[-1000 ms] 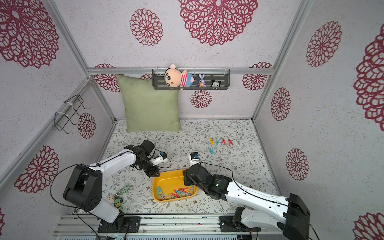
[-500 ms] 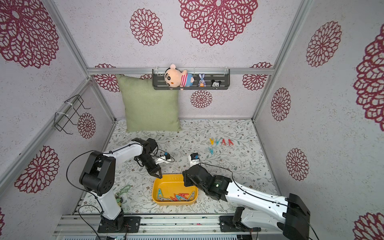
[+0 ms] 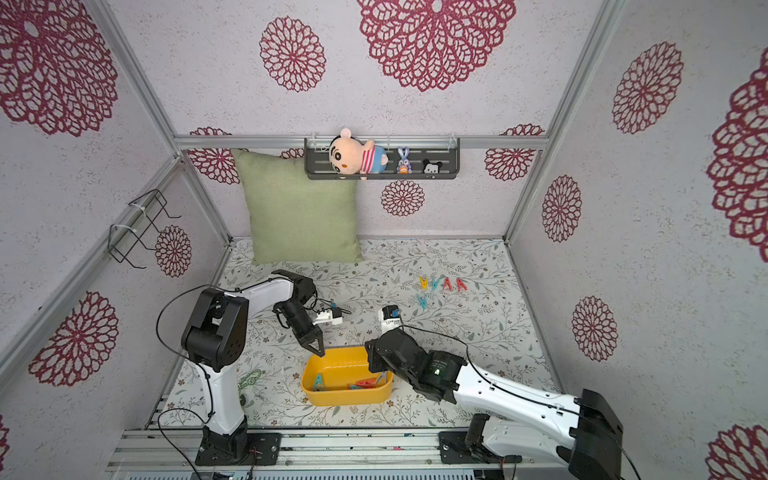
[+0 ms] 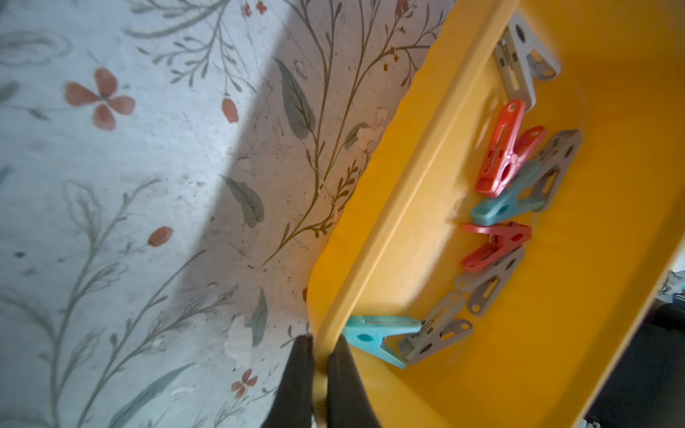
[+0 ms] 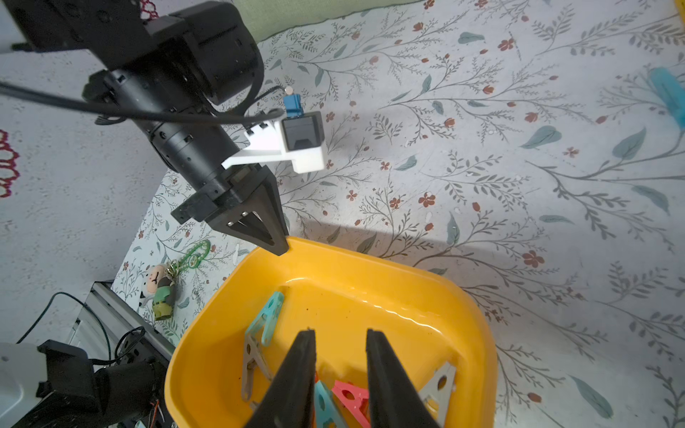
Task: Take the clothespins out of the storage box
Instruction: Adjust the storage box at the center of the board.
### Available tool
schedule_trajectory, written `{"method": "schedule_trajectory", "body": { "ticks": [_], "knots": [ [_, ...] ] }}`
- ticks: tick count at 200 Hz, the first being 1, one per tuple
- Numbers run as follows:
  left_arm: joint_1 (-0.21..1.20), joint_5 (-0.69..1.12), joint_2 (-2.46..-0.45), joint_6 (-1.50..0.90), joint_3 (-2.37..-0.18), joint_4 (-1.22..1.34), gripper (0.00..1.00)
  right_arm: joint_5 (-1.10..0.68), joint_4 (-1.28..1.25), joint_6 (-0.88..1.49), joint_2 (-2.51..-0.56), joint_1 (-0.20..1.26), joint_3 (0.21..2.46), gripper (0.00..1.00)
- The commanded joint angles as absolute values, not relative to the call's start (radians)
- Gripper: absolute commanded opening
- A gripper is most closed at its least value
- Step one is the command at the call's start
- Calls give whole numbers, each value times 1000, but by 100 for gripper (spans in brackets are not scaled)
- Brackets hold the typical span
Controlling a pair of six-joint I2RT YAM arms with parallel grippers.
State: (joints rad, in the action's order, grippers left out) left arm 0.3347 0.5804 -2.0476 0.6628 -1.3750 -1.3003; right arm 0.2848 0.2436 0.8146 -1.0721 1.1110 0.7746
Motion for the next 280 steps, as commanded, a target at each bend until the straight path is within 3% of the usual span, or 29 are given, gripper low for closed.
{"method": "schedule_trajectory", "body": {
  "ticks": [1,86,161,192,280],
  "knots": [
    [331,554,-2082,705,-1391,-1320,0,292,232,831,-1052,1108,776,29],
    [327,431,-1938,597,-1419,-1242,0,302,234,841,-1023,1109,750,29],
    [351,299,-1832,505,-1287,-1088,0,269,223,842,-1076,1115,728,29],
    [350,325,-1771,478,-1246,-1042,27,255,225,823,-1139,1130,751,30],
    [309,436,-1662,444,-1279,-1075,74,216,235,749,-1272,1155,829,31]
  ]
}}
